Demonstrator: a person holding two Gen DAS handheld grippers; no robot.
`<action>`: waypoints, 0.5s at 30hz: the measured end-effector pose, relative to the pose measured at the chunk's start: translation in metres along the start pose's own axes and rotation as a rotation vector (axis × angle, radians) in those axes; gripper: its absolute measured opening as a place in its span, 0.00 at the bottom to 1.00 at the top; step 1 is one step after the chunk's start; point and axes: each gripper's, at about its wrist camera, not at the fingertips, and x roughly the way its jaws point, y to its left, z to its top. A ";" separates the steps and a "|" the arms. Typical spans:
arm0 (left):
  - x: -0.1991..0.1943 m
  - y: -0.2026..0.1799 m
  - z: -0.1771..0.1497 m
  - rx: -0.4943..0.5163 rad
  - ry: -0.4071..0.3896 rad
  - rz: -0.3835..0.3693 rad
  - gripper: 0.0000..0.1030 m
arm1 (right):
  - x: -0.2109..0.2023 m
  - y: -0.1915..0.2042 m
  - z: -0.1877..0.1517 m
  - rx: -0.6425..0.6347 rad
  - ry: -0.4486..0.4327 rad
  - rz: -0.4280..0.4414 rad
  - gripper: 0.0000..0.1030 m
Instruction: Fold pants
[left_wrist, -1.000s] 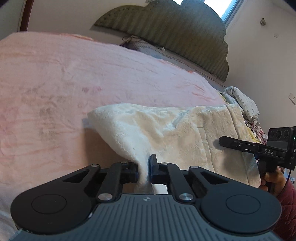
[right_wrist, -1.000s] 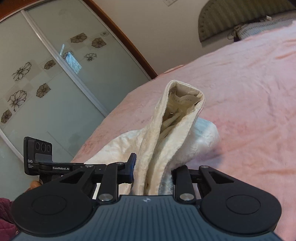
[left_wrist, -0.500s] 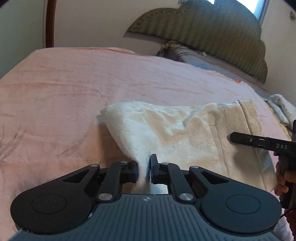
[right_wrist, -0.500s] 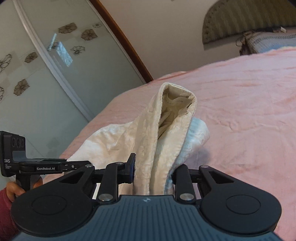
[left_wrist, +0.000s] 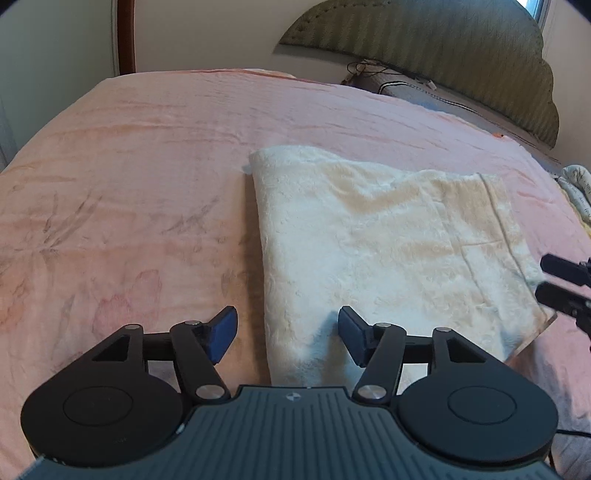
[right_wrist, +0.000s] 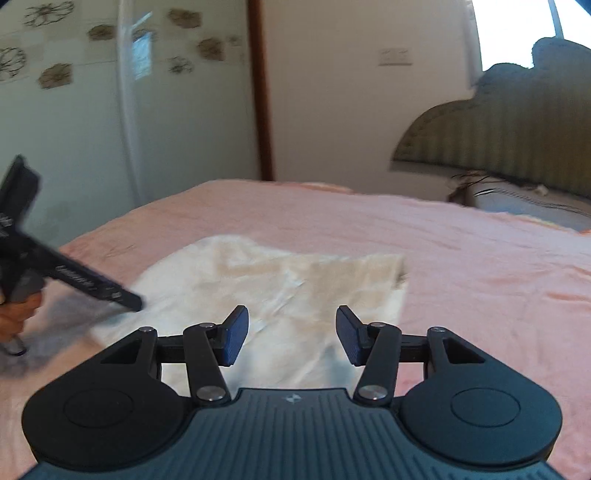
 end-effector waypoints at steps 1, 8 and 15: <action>0.002 0.002 0.000 -0.007 -0.003 0.012 0.69 | 0.009 0.007 -0.004 0.001 0.059 -0.004 0.50; -0.048 -0.003 -0.013 -0.045 -0.102 0.034 0.72 | -0.007 0.005 -0.016 0.148 0.010 -0.017 0.52; -0.032 -0.021 -0.041 -0.008 -0.057 0.086 0.79 | 0.009 0.011 -0.031 0.204 0.063 -0.026 0.54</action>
